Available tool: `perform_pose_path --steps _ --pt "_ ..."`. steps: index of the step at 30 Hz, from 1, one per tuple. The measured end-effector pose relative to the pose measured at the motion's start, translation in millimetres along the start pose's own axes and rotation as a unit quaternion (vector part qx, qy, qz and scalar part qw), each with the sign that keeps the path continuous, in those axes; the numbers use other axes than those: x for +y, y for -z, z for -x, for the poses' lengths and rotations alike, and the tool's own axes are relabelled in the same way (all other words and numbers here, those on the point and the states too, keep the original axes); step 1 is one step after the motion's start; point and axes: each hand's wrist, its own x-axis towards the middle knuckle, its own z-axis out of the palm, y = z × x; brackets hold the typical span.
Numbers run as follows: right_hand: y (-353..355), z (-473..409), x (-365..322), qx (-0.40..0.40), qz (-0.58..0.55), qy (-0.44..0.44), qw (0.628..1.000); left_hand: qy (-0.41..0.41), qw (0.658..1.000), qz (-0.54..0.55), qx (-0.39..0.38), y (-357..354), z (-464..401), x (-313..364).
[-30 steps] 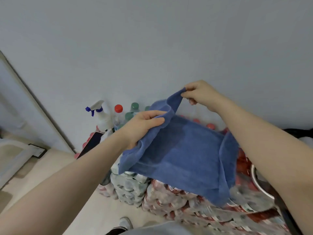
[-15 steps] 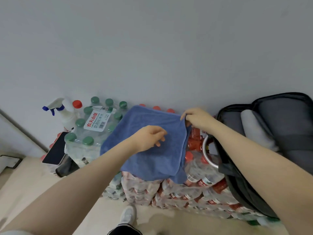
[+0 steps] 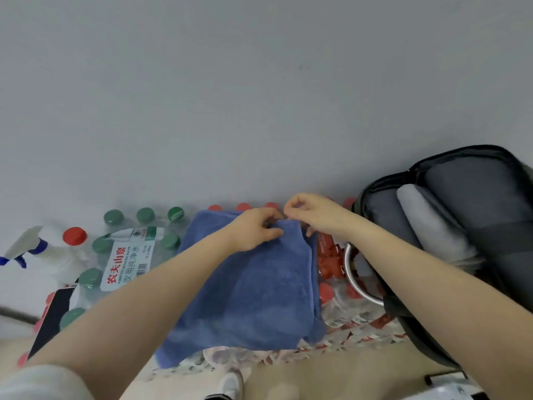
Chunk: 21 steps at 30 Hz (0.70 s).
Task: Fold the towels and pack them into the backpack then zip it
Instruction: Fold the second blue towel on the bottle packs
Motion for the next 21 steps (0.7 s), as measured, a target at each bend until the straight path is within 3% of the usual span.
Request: perform_pose_path --steps 3,6,10,13,17,21 --pt "8 -17 7 0.085 0.042 -0.041 0.995 -0.013 0.998 0.050 -0.019 4 -7 -11" --pt "6 -26 15 0.069 0.133 -0.071 0.986 -0.005 0.994 0.099 -0.043 8 -9 -16" --pt "1 -30 15 0.071 0.225 -0.039 0.971 -0.005 0.986 0.154 -0.070 12 -11 -13" --pt "2 -26 18 0.065 0.237 -0.024 0.969 -0.026 0.980 0.184 -0.076 15 -13 -7" --pt "11 -13 27 0.121 0.114 -0.033 0.986 -0.043 0.976 0.195 -0.087 16 -19 -4" --pt "9 -13 26 0.114 0.252 -0.026 0.961 -0.055 0.978 0.180 -0.091 14 -19 -8"
